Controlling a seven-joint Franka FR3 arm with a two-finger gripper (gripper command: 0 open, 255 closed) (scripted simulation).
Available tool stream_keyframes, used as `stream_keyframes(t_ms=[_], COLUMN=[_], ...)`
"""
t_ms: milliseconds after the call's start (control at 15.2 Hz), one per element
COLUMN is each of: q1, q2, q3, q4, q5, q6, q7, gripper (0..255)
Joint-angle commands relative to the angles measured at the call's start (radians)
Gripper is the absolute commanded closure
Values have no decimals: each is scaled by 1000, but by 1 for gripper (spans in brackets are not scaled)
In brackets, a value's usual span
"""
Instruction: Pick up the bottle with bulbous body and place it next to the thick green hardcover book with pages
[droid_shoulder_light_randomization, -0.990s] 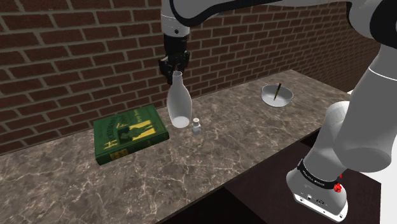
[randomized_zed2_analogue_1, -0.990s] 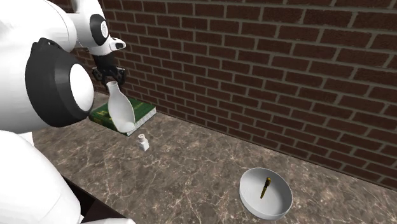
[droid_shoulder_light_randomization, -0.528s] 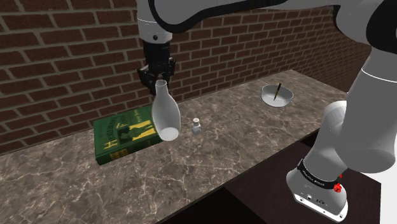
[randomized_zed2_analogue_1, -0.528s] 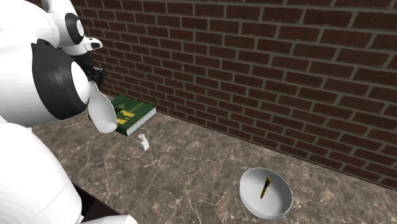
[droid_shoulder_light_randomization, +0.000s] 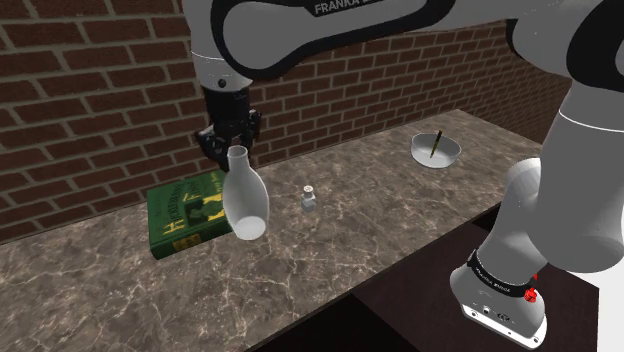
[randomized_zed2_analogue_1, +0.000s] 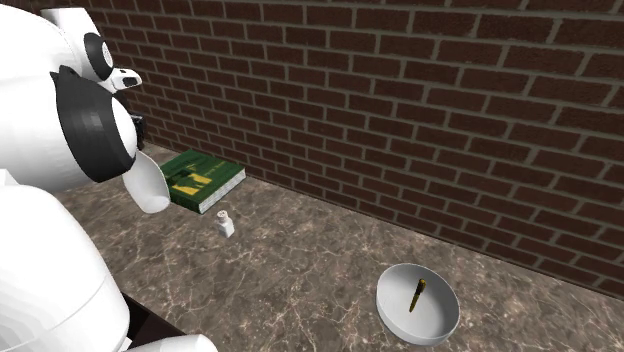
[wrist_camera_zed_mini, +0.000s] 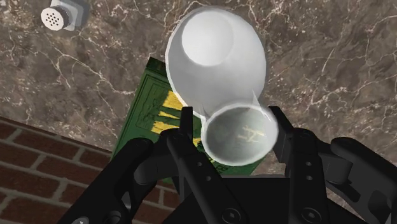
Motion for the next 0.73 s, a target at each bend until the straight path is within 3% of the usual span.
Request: stream_keyframes(t_ms=[0, 660], q1=[1, 0], q2=[2, 19], q3=[0, -1], q4=[-22, -135], q5=[-1, -5], q6=[25, 154], q7=[3, 8], gripper=[255, 255])
